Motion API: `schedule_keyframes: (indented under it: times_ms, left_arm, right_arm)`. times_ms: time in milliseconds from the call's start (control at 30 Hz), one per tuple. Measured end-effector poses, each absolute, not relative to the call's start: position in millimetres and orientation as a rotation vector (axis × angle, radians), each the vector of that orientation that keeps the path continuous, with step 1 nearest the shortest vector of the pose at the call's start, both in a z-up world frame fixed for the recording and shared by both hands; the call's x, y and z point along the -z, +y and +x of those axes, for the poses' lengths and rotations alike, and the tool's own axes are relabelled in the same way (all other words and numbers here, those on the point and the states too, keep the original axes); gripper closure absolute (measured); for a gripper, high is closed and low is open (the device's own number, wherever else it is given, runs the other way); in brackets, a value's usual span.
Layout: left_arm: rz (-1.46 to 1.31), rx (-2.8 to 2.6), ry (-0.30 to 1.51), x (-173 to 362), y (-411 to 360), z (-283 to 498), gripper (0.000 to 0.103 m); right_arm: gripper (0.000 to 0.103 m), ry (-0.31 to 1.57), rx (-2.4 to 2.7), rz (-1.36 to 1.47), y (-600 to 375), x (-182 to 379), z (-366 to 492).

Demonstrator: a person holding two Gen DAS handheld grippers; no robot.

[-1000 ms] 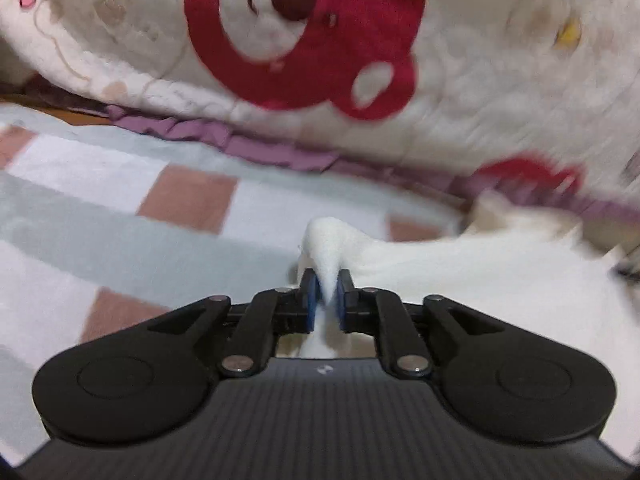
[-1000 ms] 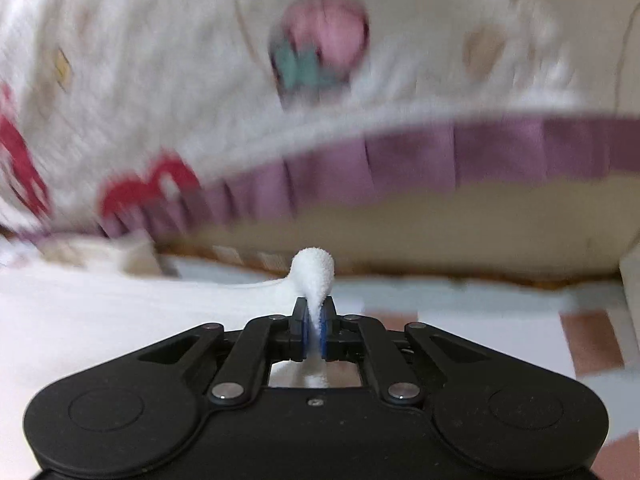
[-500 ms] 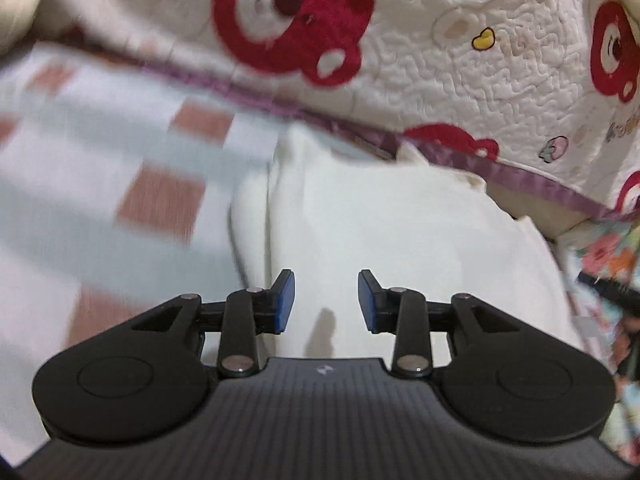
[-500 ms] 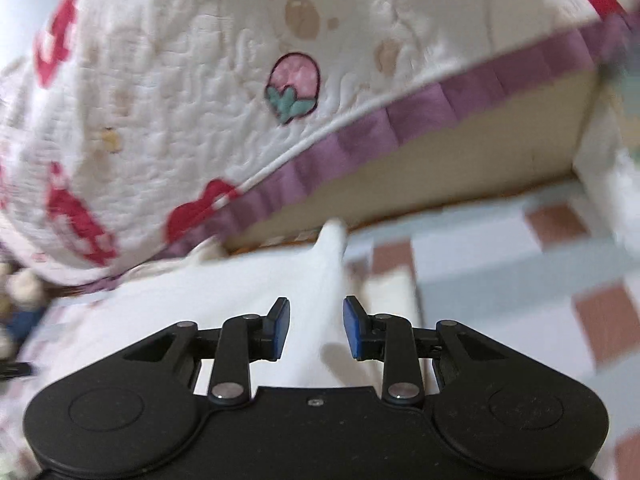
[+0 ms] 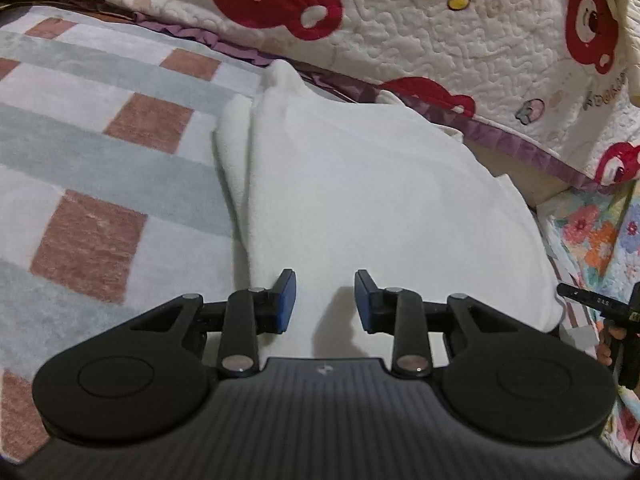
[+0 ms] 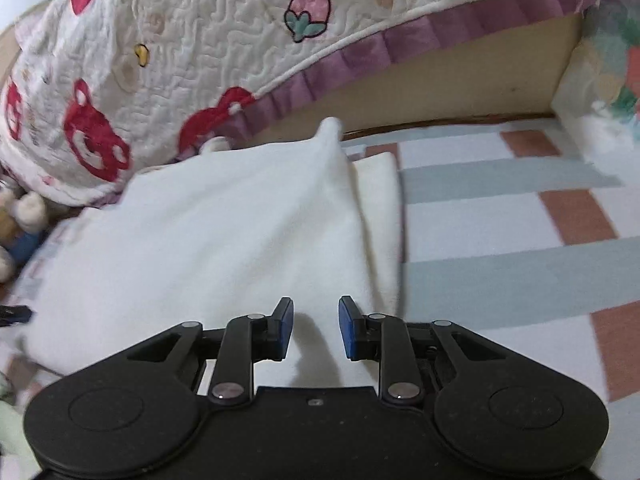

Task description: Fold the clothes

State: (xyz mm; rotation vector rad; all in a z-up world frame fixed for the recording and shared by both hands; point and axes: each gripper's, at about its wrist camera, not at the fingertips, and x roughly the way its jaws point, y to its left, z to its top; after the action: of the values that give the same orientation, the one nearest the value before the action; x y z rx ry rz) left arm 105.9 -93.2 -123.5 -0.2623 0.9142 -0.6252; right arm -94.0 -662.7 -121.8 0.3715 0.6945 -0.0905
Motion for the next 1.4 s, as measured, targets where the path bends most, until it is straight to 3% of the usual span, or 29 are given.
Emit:
schedule_keyframes:
  times_ms: [67, 167, 200, 233, 300, 367, 600, 700, 833, 900, 933, 967, 1000, 1033, 1167, 1300, 1400]
  left_arm:
    - [-0.262, 0.607, 0.910, 124, -91, 106, 0.069]
    - [-0.274, 0.605, 0.907, 127, -92, 107, 0.061]
    - [-0.269, 0.612, 0.909, 129, -94, 107, 0.061]
    - [-0.257, 0.615, 0.912, 130, -96, 106, 0.061]
    - [-0.228, 0.616, 0.918, 132, -100, 103, 0.069]
    - [-0.198, 0.624, 0.933, 130, -102, 99, 0.099]
    - [-0.241, 0.618, 0.993, 132, -92, 97, 0.098]
    - [-0.300, 0.619, 1.008, 136, -85, 98, 0.094]
    - [-0.279, 0.670, 0.995, 138, -91, 98, 0.070]
    - [-0.160, 0.700, 0.961, 138, -104, 94, 0.081]
    - [-0.083, 0.704, 0.941, 137, -111, 91, 0.094]
    - [-0.051, 0.705, 0.929, 133, -113, 88, 0.101]
    - [-0.046, 0.703, 0.923, 126, -112, 84, 0.102]
    - [-0.042, 0.702, 0.916, 119, -111, 81, 0.102]
    - [-0.054, 0.672, 0.875, 88, -93, 59, 0.103]
    - [-0.064, 0.599, 1.000, 118, -84, 56, 0.103]
    - [-0.180, 0.561, 0.972, 122, -74, 66, 0.100]
  right_arm:
    - [0.057, 0.702, 0.141, 0.347, -664, 124, -91]
    - [0.052, 0.705, 0.173, 0.358, -672, 128, -86]
    - [0.055, 0.704, 0.146, 0.384, -674, 129, -85]
    - [0.091, 0.703, 0.119, 0.411, -677, 131, -84]
    - [0.094, 0.667, 0.094, 0.310, -664, 117, -92]
    - [0.096, 0.627, 0.124, 0.235, -651, 95, -111]
    - [0.095, 0.723, 0.200, 0.279, -657, 122, -107]
    - [0.088, 0.738, 0.209, 0.282, -654, 120, -103]
    - [0.074, 0.727, 0.218, 0.407, -669, 125, -113]
    - [0.059, 0.731, 0.210, 0.475, -674, 132, -119]
    - [0.053, 0.734, 0.208, 0.495, -675, 136, -123]
    - [0.058, 0.730, 0.206, 0.497, -673, 139, -125]
    - [0.068, 0.722, 0.202, 0.492, -671, 141, -126]
    - [0.096, 0.718, 0.188, 0.484, -670, 141, -127]
    - [0.096, 0.705, 0.168, 0.347, -662, 117, -128]
    - [0.096, 0.759, 0.170, 0.280, -659, 118, -123]
    - [0.096, 0.783, 0.189, 0.274, -655, 133, -118]
